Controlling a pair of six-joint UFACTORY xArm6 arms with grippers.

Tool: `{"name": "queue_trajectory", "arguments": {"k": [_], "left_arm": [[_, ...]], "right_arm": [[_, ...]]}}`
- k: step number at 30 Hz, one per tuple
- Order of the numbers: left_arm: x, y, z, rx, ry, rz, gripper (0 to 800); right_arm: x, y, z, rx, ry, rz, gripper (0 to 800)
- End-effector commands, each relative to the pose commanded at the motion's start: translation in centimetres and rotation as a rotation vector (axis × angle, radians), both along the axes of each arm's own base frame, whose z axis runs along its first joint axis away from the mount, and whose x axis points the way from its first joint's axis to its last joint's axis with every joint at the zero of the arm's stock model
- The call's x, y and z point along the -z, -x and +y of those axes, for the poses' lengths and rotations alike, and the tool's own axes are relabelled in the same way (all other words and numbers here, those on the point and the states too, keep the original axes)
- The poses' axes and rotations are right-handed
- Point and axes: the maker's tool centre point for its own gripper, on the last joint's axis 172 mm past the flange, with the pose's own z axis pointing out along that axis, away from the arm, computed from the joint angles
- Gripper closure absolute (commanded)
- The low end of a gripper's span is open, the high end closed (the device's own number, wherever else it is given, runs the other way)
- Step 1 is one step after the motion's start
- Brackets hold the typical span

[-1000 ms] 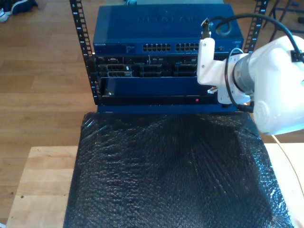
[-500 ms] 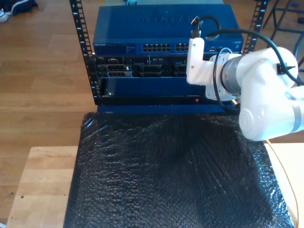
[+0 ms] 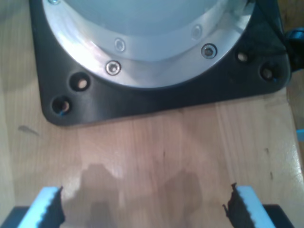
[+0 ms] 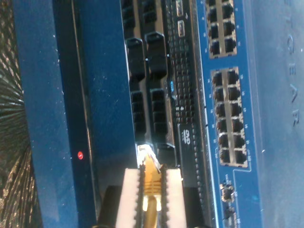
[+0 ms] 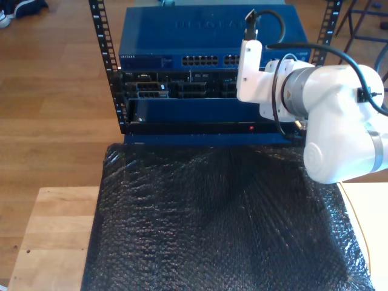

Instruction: Grab the cable and plug it in

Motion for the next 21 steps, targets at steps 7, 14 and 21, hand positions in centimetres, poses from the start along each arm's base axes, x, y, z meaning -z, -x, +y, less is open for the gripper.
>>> {"name": "queue_trajectory", "arguments": {"k": [7, 14, 21], "left_arm": [[0.0, 0.0, 0.0, 0.000, 0.000, 0.000, 0], [0.0, 0.0, 0.0, 0.000, 0.000, 0.000, 0], [0.0, 0.0, 0.0, 0.000, 0.000, 0.000, 0]], "right_arm": [[0.1, -0.2, -1.4, 0.020, 0.002, -0.018, 800], [0.2, 0.5, -1.6, 0.016, -0.005, -0.069, 800], [-0.1, 0.7, -1.0, -0.034, 0.040, -0.108, 800]]}}
